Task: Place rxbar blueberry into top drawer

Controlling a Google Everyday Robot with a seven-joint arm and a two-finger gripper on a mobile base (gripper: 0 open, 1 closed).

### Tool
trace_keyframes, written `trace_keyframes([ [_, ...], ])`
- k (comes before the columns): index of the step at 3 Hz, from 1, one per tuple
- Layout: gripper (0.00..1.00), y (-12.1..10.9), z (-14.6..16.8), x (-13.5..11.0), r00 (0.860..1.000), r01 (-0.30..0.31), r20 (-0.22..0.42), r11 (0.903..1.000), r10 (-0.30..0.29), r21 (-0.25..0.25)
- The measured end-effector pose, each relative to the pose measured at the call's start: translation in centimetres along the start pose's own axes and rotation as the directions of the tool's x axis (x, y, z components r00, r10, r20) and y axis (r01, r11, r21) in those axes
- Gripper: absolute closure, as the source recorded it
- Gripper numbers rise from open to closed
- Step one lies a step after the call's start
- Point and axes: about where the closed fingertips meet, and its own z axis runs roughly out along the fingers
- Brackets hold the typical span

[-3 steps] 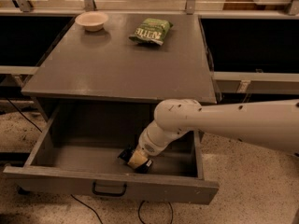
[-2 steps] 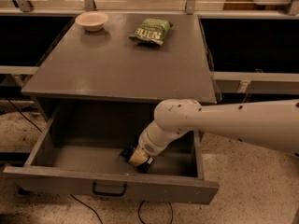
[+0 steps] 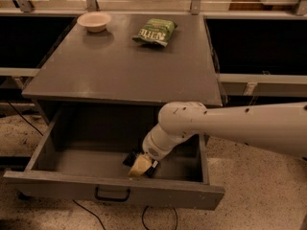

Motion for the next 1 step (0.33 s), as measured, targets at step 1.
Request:
trace_keyframes([
  [1, 0.00, 0.00, 0.00, 0.00, 1.000, 0.000, 0.000, 1.0000, 0.000, 0.000],
])
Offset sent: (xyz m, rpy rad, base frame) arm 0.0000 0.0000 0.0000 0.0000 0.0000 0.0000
